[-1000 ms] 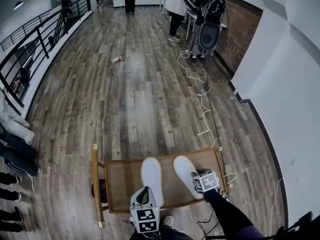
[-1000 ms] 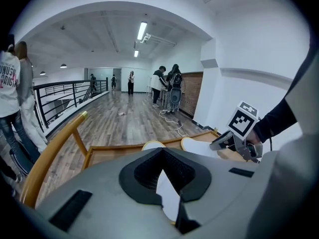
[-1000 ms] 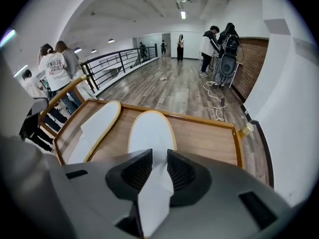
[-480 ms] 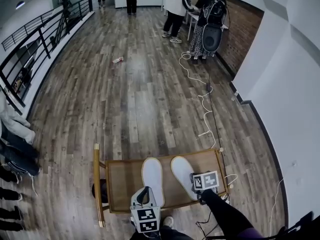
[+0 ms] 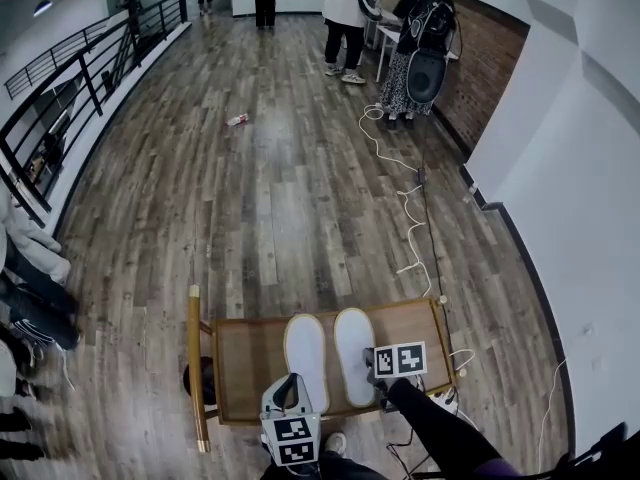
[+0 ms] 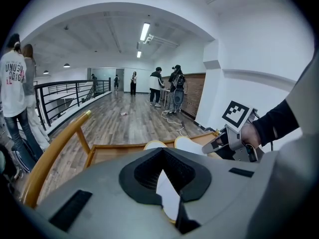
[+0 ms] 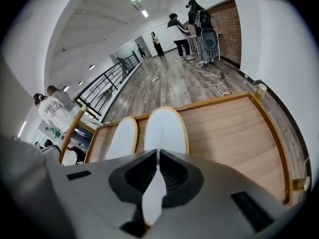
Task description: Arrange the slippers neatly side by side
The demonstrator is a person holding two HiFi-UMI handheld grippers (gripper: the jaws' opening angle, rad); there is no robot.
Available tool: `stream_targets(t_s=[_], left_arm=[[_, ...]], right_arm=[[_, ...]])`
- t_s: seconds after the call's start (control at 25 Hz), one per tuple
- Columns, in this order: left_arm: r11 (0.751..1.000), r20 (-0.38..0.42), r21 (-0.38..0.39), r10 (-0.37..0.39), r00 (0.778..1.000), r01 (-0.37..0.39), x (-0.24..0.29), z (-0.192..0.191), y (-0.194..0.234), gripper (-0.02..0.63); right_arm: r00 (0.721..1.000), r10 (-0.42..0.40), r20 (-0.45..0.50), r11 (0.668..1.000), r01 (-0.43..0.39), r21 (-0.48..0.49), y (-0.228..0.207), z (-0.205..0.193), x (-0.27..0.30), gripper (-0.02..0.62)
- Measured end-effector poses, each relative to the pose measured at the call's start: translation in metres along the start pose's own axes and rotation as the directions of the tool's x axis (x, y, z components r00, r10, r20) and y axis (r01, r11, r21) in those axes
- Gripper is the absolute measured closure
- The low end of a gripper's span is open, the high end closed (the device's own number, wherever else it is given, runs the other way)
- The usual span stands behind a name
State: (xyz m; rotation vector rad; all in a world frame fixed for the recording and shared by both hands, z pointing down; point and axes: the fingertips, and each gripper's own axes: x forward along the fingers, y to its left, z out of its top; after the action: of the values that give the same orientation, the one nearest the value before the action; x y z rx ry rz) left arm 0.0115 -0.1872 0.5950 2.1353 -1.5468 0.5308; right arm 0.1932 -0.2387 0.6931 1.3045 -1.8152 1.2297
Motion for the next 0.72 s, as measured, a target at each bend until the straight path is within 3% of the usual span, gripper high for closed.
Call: stream_targets(t_s=[0.72], left_arm=[[1.0, 0.003, -0.002, 0.006, 1.0, -0.006, -0.003, -0.001, 0.001, 0.607]], right_arm=[[1.0, -0.005, -0.011, 0.999, 0.005, 0.033, 0.015, -0.01, 0.01, 0.58]])
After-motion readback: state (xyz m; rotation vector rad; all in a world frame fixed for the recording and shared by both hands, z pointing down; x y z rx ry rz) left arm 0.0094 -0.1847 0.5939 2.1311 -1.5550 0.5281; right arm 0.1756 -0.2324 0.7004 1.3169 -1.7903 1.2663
